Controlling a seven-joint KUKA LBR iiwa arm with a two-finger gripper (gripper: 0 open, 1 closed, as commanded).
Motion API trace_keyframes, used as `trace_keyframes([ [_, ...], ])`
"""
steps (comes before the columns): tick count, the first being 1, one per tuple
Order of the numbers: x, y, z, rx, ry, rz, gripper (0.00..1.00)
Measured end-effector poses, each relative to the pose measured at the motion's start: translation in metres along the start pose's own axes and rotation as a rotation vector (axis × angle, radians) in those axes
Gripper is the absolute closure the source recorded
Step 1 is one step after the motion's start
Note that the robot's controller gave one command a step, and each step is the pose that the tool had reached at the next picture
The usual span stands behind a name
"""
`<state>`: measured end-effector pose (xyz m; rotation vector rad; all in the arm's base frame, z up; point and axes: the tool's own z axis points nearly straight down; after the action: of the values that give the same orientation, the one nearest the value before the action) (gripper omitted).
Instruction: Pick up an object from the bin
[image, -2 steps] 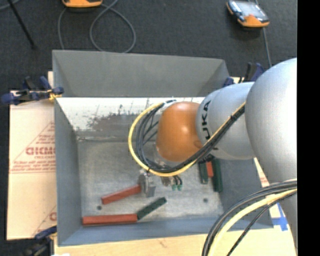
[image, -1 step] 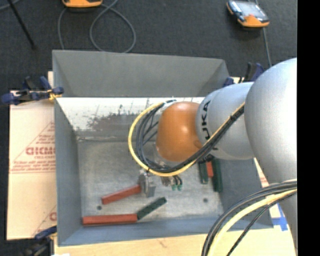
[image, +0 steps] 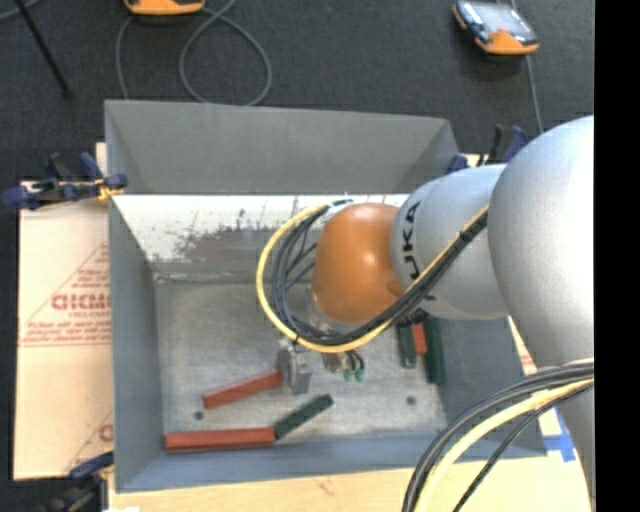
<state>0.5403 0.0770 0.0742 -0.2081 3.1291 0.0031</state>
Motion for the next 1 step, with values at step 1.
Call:
trace_keyframes([
  [1,0.0,0.0,0.0,0.0,0.0,0.001,1.0],
])
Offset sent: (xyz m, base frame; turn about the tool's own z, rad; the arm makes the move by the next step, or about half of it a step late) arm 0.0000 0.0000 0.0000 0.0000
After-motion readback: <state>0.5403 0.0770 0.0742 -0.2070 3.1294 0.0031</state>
